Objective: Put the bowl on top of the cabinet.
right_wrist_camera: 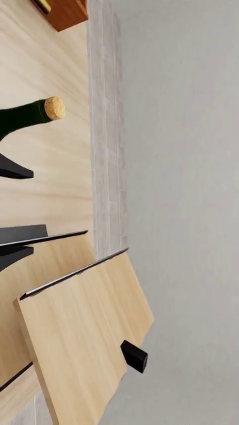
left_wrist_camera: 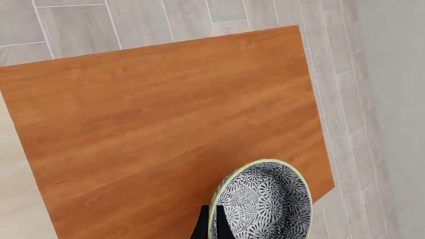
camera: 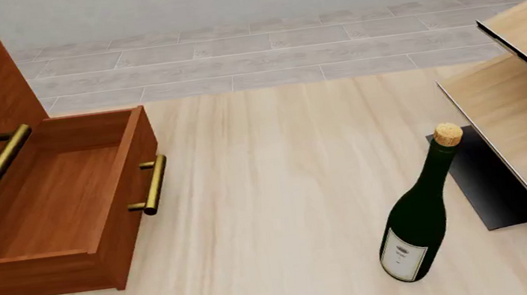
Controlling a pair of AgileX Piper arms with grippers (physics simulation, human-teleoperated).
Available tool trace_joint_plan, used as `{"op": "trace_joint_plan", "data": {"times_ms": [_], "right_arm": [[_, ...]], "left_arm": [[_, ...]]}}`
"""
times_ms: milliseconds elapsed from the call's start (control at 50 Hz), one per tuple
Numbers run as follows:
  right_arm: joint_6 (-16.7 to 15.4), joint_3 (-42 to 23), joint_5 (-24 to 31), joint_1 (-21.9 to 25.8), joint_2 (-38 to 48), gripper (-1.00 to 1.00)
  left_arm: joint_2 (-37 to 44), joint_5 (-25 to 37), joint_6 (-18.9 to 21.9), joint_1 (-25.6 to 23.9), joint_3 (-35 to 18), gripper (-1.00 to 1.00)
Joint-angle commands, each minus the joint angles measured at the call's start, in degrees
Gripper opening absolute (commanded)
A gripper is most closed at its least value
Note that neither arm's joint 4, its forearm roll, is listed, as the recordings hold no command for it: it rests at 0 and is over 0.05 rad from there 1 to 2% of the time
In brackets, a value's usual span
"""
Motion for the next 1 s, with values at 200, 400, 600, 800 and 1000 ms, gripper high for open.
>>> {"op": "trace_joint_plan", "data": {"times_ms": [200,400,600,800,1000], "right_arm": [[0.1,0.08,-0.18,-0.01,0.0,1.0],[0.09,0.01,-0.16,0.03,0.0,1.0],[0.09,-0.11,-0.14,0.08,0.0,1.0],[0.05,-0.27,-0.13,0.09,0.0,1.0],[-0.01,0.07,-0.61,0.12,0.0,1.0]], "left_arm": [[0.67,0.0,2.21,0.86,0.01,-1.0],[1.01,0.0,2.88,1.07,0.09,-1.0],[0.32,0.0,1.97,1.34,-0.81,-1.0],[-1.36,0.0,-2.8,-0.34,-2.29,1.0],[-2.57,0.0,-3.33,0.11,-2.87,1.0]]}}
